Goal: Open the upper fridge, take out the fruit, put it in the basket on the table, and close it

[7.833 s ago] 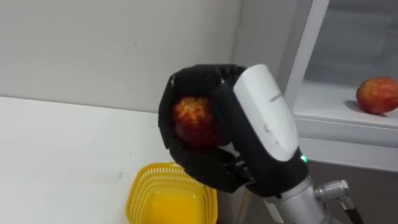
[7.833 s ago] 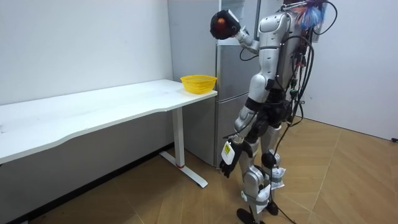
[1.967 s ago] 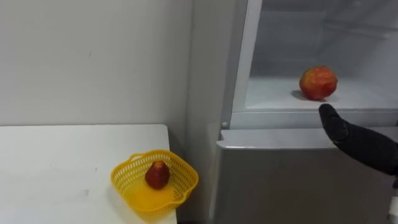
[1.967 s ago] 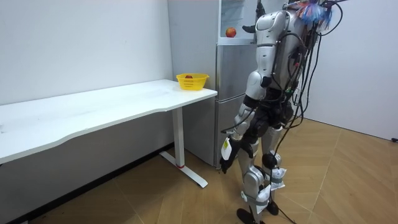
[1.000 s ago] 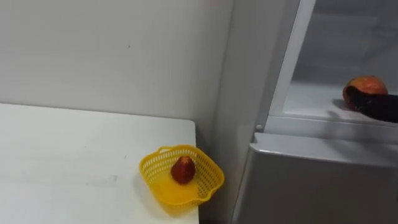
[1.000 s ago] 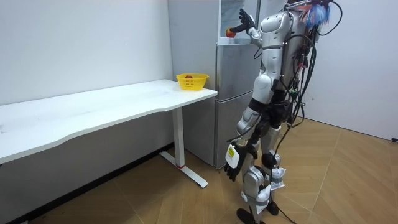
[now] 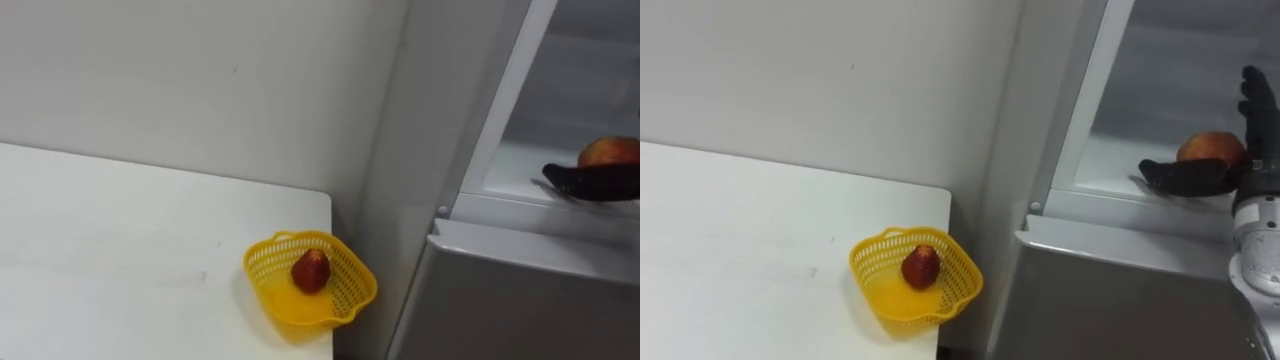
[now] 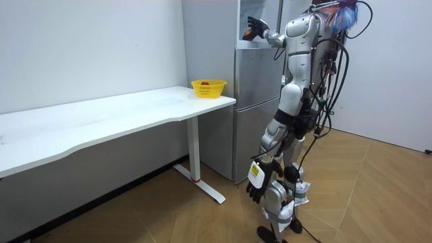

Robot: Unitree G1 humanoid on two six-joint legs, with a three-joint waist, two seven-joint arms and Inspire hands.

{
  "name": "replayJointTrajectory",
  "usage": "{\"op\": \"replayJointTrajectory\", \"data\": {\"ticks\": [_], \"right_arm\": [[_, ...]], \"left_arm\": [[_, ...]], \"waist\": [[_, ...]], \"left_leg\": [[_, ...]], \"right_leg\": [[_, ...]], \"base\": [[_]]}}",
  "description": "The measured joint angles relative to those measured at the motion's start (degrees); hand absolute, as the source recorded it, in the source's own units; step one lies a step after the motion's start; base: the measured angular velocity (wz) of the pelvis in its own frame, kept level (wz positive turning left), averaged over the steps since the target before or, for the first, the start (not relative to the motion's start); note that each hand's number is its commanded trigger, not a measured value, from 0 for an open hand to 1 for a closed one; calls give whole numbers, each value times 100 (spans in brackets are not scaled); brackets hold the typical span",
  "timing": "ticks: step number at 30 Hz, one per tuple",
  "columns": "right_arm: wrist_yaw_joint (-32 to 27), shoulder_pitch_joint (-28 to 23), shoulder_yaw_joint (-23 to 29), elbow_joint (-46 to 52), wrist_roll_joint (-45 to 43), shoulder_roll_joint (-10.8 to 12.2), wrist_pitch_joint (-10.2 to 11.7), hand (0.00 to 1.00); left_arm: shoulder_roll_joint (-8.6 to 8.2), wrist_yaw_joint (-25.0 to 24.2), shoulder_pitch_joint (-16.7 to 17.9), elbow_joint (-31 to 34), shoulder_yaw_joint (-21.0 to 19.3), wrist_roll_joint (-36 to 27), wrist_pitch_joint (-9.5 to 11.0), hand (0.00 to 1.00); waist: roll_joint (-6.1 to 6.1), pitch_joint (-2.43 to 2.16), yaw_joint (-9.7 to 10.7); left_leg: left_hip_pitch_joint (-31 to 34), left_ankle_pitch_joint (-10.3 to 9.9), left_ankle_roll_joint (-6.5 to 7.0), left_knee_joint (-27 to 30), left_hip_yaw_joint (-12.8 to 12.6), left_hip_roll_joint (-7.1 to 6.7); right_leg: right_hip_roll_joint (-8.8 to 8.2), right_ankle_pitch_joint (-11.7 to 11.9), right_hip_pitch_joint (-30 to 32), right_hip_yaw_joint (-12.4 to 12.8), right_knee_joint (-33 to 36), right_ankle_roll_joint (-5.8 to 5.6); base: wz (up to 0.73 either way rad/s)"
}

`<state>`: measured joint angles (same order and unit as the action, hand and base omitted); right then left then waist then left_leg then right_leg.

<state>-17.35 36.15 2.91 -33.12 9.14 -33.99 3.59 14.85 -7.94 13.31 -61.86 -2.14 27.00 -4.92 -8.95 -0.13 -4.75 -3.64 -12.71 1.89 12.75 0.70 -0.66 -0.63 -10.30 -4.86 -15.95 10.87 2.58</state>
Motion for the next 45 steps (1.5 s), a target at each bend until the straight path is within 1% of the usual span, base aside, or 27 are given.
{"op": "replayJointTrajectory", "data": {"ticks": [4, 10, 12, 14, 17, 20, 21, 23, 25, 26, 29, 32, 37, 38, 39, 40, 42, 45], "right_arm": [[10, 0, 0, 2, 11, -4, 0, 0], [132, 5, -30, -52, 10, -16, 8, 0], [162, 85, -177, -364, 100, -102, 5, 0], [190, 122, -177, -477, 169, -163, 1, 0], [191, 122, -178, -562, 206, -208, -2, 0], [197, 123, -237, -697, 323, -333, -7, 0], [216, 123, -338, -722, 392, -407, -7, 0], [320, 124, -399, -742, 419, -461, -10, 0], [433, 128, -399, -772, 420, -463, -49, 0], [483, 144, -399, -843, 429, -463, -74, 0], [636, 230, -403, -997, 482, -463, -144, 0], [824, 368, -399, -1262, 652, -465, -191, 0], [1106, 391, -399, -1393, 789, -466, -191, 0], [1174, 399, -399, -1423, 809, -466, -193, 18], [1290, 443, -400, -1498, 842, -476, -194, 76], [1340, 467, -400, -1557, 857, -489, -194, 100], [1529, 533, -406, -1692, 880, -527, -222, 100], [1731, 556, -408, -1845, 881, -606, -223, 100]], "left_arm": [[3, 5, 22, 0, 0, -1, -4, 0], [9, 26, 32, 0, 3, -23, -3, 0], [25, 24, 31, 8, 5, -35, -4, 0], [33, 14, 37, 17, 4, -44, -6, 0], [58, 2, 38, 12, -1, -44, -29, 0], [69, 14, 26, 9, 2, -41, -106, 0], [70, 26, 27, 2, 4, -40, -120, 0], [70, 43, 18, 2, 3, -32, -159, 0], [70, 70, 26, 1, 2, -32, -202, 0], [71, 92, 21, 2, 1, -32, -226, 0], [73, 106, 20, 10, 1, -23, -229, 0], [92, 90, 22, 9, -2, -3, -233, 0], [132, 87, 17, 12, -2, -7, -237, 0], [138, 89, 15, 21, -2, -13, -237, 0], [139, 93, 11, 23, -9, -9, -236, 0], [139, 93, 3, 23, -20, -8, -236, 0], [147, 105, -5, 25, -113, -9, -231, 0], [158, 113, -2, 24, -112, -7, -231, 0]], "waist": [[12, -7, 2], [21, -1, -1], [20, -4, -3], [26, 0, -9], [28, 0, -3], [27, -3, -22], [43, 7, -21], [43, 6, -20], [36, 1, -17], [25, -8, -18], [10, -18, -16], [0, -17, -16], [-13, -16, -19], [-23, -16, -12], [-32, -15, -5], [-39, -15, -4], [-73, -13, -6], [-105, -14, -16]], "left_leg": [[-2, 1, 0, 2, 5, -1], [-9, 1, 1, -3, 10, -1], [-20, 0, 1, -5, 34, -4], [-19, 0, 0, -9, 48, -6], [-17, 0, 0, 2, 92, -8], [0, 0, -2, 21, 119, -8], [2, -1, -2, 33, 122, -8], [3, -1, -2, 42, 121, -9], [2, -1, -2, 43, 121, -10], [1, -1, -2, 47, 121, -10], [-5, -1, -2, 64, 119, -12], [-5, -3, -1, 82, 120, -13], [-23, -2, -2, 87, 104, -14], [-23, -2, -2, 87, 104, -15], [-23, -2, -2, 86, 108, -14], [-23, -2, -2, 86, 107, -14], [-28, -2, -2, 84, 108, -14], [-63, -2, -2, 69, 110, -17]], "right_leg": [[-1, 0, -4, 0, 10, 0], [-7, 0, -20, -25, 25, -1], [-12, 0, -40, -43, 28, -1], [-12, 0, -46, -46, 23, -1], [-14, 1, -78, -124, -1, -1], [-14, 1, -87, -138, -2, -1], [-14, 1, -96, -142, -2, -1], [-15, 1, -98, -144, 5, -1], [-15, 1, -101, -144, 3, -1], [-15, 1, -104, -145, 4, -1], [-18, 1, -126, -152, 1, -1], [-18, 1, -148, -153, -15, 0], [-17, -1, -161, -145, -25, 1], [-17, -1, -163, -142, -27, 2], [-17, -2, -164, -142, -32, 2], [-16, -1, -165, -142, -37, 2], [-12, -1, -177, -143, -51, 2], [-7, 4, -225, -147, -116, -1]], "base": [[0], [1], [5], [4], [8], [6], [0], [0], [0], [0], [0], [0], [0], [0], [0], [0], [0], [0]]}}
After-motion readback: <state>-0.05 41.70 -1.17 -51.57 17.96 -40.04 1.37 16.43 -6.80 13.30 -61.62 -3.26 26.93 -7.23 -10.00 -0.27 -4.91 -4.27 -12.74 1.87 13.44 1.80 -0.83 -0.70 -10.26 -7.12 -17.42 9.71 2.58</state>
